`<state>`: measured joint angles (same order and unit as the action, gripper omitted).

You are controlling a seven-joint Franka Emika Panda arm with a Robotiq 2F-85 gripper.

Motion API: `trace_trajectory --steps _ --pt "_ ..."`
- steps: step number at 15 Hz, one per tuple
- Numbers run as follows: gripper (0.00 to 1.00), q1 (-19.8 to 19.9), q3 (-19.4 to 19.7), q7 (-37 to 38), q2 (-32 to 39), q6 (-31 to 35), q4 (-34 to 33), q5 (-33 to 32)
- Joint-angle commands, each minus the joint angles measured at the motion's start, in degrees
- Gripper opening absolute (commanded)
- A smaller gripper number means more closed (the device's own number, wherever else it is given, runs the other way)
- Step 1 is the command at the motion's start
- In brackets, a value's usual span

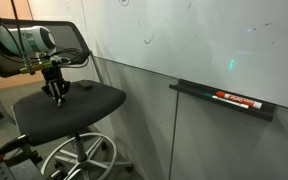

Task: Use the marker on the chair to draw a smiley face on the whiteboard

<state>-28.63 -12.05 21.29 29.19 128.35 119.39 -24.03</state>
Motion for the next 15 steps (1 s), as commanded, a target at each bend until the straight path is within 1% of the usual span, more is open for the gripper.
trace_trajectory --steps 1,12,13,14,15 --pt "0.22 -0.5 0.5 -0.3 -0.1 0.0 -0.1 0.4" --pt "0.22 -0.6 0.5 -0.3 -0.1 0.0 -0.1 0.4" --pt "0.47 -0.4 0.4 -0.4 -0.1 0.3 0.0 0.7" --pt "0.47 -0.4 0.4 -0.4 -0.2 -0.1 -0.1 0.7" --pt "0.52 -0.4 0.4 -0.5 -0.2 -0.2 -0.1 0.8"
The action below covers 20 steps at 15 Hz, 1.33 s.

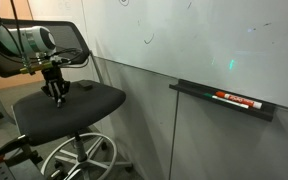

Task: Use the marker on the chair to draw a smiley face on the whiteboard

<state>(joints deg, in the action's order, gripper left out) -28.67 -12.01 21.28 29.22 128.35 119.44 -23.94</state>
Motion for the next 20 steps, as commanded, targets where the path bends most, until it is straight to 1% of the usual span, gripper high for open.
trace_trajectory --steps 1,2,3,4,6,7,20 --pt "0.60 -0.4 0.3 -0.4 -0.3 -0.2 -0.1 0.7" --pt "0.67 -0.6 0.4 -0.3 -0.4 -0.4 -0.1 0.3" --pt "0.77 -0.7 0.5 -0.3 -0.5 -0.4 -0.1 0.1" --pt "0.58 -0.5 0.5 -0.3 0.0 0.0 0.0 0.4" --pt "0.74 -0.5 0.5 -0.3 0.0 0.0 0.0 0.4" --pt "0.77 -0.5 0.5 -0.3 0.0 0.0 0.0 0.4" --pt "0.77 -0.5 0.5 -0.3 0.0 0.0 0.0 0.4"
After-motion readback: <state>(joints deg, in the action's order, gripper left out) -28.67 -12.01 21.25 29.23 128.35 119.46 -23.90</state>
